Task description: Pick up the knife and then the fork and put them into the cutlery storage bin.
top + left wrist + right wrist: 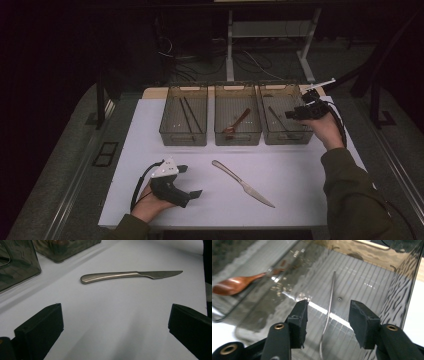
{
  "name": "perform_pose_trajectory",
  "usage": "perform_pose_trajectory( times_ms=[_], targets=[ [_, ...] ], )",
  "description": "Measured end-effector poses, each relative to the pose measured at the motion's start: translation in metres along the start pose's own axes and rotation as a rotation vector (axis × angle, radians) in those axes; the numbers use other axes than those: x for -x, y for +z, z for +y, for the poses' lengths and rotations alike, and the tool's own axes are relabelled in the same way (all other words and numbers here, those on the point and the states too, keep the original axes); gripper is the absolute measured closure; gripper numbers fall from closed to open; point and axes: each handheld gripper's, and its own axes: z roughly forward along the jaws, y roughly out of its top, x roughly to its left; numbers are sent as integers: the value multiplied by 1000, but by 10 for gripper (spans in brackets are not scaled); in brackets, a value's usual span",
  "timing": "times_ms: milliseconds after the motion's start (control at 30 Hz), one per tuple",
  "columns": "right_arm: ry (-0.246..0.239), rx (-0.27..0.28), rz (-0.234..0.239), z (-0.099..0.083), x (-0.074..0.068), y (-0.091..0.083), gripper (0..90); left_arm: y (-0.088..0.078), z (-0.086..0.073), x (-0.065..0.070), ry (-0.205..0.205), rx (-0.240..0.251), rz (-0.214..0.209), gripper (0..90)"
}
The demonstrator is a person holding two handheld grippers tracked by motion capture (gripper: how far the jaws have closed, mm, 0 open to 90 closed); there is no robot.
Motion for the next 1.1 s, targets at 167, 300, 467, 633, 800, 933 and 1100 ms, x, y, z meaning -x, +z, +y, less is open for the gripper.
perform_pose_trajectory(
  times_ms=[167, 300, 467, 633, 800, 933, 1100],
  targets=[
    [-20, 44, 17, -1, -11, -19, 430, 0, 0, 0, 1, -1, -1, 0],
    [-48, 71, 41, -5, -23, -31, 405, 0, 0, 0, 1, 0, -2, 0],
    [-83, 86, 54, -12, -39, -42, 384, 0, 0, 0, 0, 1, -1, 0],
    [-126, 83, 78, -23, -56, -48, 382, -1, 0, 0, 2, 2, -1, 0],
    [-151, 81, 112, -36, -75, -52, 382, 0, 0, 1, 0, 1, -3, 0],
    [-168, 64, 140, -43, -89, -52, 382, 0, 0, 1, 1, -1, -4, 0],
    [-198, 42, 152, -49, -107, -48, 379, 0, 0, 1, 4, 3, -6, 0]
  ],
)
